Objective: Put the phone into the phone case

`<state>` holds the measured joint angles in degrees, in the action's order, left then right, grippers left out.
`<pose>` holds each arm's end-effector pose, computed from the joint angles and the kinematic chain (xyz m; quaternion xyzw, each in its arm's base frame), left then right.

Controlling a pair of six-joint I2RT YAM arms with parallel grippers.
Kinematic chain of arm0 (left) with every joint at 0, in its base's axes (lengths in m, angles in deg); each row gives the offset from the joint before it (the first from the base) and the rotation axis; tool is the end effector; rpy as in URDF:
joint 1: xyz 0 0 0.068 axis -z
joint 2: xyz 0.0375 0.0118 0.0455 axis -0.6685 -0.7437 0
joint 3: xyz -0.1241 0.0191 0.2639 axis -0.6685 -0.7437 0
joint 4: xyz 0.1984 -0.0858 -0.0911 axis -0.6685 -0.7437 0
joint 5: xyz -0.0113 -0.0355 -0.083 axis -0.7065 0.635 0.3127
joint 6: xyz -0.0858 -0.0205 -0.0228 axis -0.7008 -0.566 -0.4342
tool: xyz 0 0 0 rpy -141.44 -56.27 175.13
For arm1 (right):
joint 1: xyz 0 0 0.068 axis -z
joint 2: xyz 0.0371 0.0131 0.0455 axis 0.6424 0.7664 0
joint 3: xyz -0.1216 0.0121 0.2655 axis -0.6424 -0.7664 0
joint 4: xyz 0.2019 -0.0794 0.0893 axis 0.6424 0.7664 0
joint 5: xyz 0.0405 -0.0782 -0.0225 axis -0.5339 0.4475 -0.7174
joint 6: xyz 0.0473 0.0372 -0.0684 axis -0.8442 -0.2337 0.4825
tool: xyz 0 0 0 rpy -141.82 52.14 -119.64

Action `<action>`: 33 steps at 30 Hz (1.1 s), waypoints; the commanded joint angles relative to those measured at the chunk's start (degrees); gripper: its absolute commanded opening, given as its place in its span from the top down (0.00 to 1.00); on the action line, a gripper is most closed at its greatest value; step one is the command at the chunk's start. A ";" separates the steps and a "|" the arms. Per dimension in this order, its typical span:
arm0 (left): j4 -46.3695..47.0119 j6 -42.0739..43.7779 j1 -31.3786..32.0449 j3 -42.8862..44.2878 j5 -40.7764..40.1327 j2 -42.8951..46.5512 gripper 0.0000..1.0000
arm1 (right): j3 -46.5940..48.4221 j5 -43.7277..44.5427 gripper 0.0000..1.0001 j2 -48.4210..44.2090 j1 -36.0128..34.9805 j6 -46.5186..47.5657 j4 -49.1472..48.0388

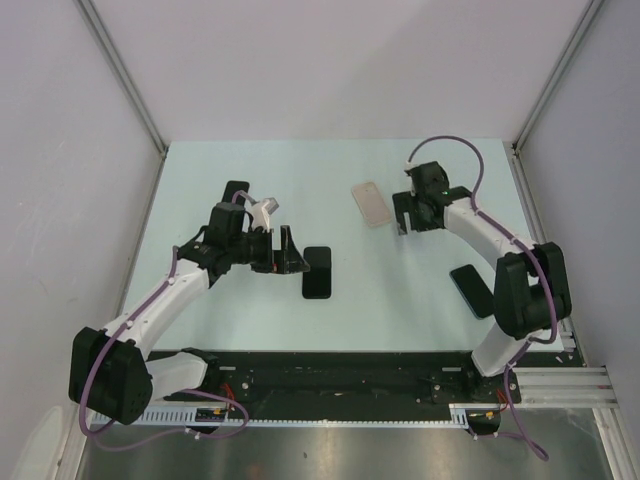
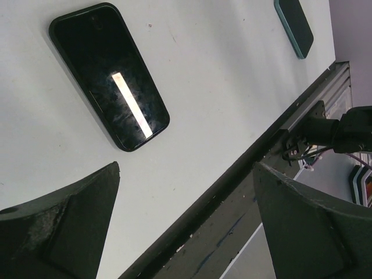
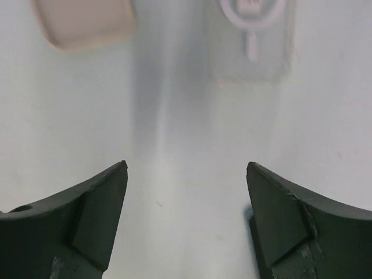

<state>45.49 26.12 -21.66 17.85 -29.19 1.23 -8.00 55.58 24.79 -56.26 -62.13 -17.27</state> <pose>0.2052 -0.1241 0.2580 0.1085 0.8807 -0.3814 0.2589 0.3291 0.0823 0.2272 -0.1029 0.9567 -0.0380 0.2698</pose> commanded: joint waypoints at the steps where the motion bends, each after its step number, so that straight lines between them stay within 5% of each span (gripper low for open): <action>1: 0.66 0.49 0.27 0.45 -0.29 1.32 0.01 | 7.16 -0.54 0.16 5.51 -4.09 -6.63 -10.56; 7: 0.31 0.67 0.27 0.63 -1.44 1.50 0.01 | 15.86 4.48 0.32 16.84 -4.80 -10.85 -13.73; 14: 0.39 0.49 0.19 0.63 -0.82 0.80 0.02 | 23.33 -4.13 0.42 26.52 -2.87 -8.22 -14.45; 33: 0.57 0.41 0.01 0.63 -0.03 0.62 0.03 | 26.24 -3.96 0.60 30.74 -2.86 -3.73 -11.19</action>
<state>45.47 26.12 -21.66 17.85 -30.20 1.23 16.04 51.23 54.10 -58.91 -67.24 -29.20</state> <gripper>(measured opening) 0.974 0.405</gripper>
